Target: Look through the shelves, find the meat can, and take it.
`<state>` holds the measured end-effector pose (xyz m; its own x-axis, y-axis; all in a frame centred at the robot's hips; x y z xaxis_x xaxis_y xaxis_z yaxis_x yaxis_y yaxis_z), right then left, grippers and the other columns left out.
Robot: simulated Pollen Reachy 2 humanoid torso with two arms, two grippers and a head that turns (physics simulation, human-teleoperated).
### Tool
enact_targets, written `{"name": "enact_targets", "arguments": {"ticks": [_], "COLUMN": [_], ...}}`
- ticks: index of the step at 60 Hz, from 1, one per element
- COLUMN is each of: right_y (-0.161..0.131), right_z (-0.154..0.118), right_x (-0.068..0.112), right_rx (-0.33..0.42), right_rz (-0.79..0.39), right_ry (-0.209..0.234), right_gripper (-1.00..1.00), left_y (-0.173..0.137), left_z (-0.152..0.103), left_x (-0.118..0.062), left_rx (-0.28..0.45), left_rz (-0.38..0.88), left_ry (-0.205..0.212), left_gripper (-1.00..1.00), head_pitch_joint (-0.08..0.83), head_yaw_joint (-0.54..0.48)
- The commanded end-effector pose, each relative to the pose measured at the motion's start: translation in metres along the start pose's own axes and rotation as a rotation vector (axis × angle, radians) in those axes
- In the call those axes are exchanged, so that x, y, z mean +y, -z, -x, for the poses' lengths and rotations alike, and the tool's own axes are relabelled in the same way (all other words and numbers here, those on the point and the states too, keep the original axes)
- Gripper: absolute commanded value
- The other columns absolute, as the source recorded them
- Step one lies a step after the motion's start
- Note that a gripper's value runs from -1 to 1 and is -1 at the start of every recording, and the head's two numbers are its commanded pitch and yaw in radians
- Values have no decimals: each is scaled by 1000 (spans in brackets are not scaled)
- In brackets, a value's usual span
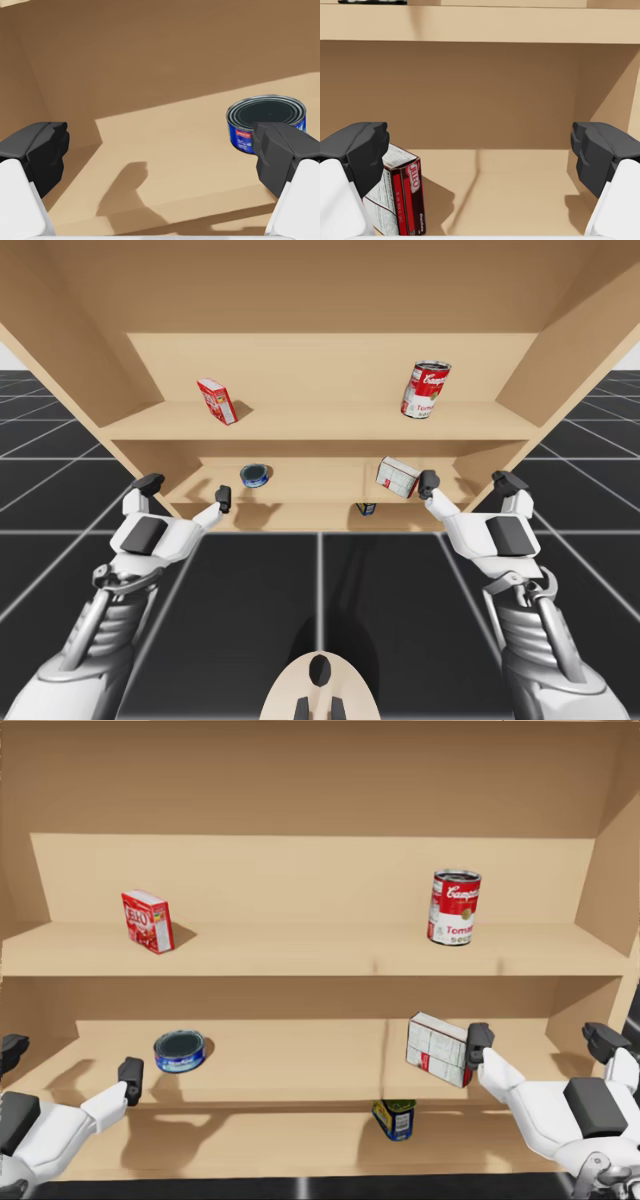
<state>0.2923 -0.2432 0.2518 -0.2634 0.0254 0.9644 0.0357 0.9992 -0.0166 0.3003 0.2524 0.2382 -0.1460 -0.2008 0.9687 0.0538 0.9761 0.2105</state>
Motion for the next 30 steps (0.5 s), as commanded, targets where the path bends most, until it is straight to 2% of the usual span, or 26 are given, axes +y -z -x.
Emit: {"name": "enact_targets", "arguments": {"ticks": [1, 19, 30], "right_y": [0, -2, -17], "right_z": [3, 6, -5], "right_x": [3, 8, 14], "right_rx": [2, 27, 47], "right_rz": [11, 2, -41], "right_ry": [3, 4, 27], "right_gripper": [-1000, -1000, -1000], "left_y": [-4, -15, -17], "left_z": [-4, -15, -17], "left_x": [-2, -7, -8], "left_rx": [-19, -57, -61], "left_rz": [7, 21, 27], "left_ry": [4, 5, -3], "left_gripper": [-1000, -1000, -1000], "head_pitch_joint": [342, 527, 557], "head_yaw_joint": [-49, -167, -193]}}
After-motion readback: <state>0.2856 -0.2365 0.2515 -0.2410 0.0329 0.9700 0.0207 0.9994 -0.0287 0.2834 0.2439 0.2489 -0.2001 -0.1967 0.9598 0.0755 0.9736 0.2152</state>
